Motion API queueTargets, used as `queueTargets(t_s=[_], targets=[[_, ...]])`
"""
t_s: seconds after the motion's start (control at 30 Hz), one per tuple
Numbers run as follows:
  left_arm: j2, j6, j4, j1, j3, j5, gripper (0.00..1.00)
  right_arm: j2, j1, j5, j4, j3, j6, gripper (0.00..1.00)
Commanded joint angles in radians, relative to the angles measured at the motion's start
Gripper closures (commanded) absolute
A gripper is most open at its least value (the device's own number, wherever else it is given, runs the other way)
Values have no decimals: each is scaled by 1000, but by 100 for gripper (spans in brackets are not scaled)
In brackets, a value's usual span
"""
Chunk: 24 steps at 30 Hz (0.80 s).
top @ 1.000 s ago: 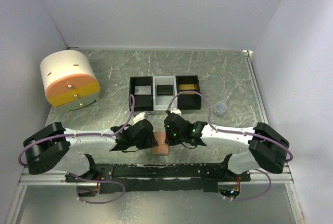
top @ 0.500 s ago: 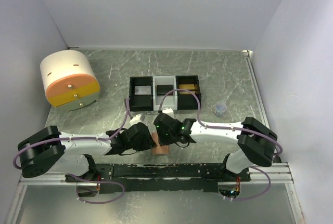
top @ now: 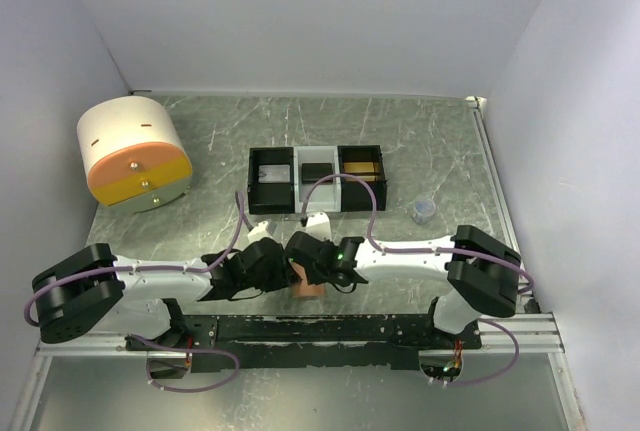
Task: Take the credit cards out of the card holder
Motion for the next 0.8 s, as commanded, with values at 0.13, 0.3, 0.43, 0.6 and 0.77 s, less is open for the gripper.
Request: queueTargets(t_s=[0.13,0.3,0.43,0.6,0.77], targets=[[39,7,-90,-10,-3,-24,61,1,-5,-22,-36,-54,5,85],[65,-11,-121,-12,5,-35,62,-102,-52,-117,60,-98,-23,95],[88,-24,-126,-12,3,-37,62,-153,-125,-207,104,-139,-46,98],[96,-24,-149,-22,20,-49,62,-243,-164,-210,90,-173,-50,91],[90,-8,-175,-25,48,-61,61,-259,-173,-92,-41,-161,-22,75]])
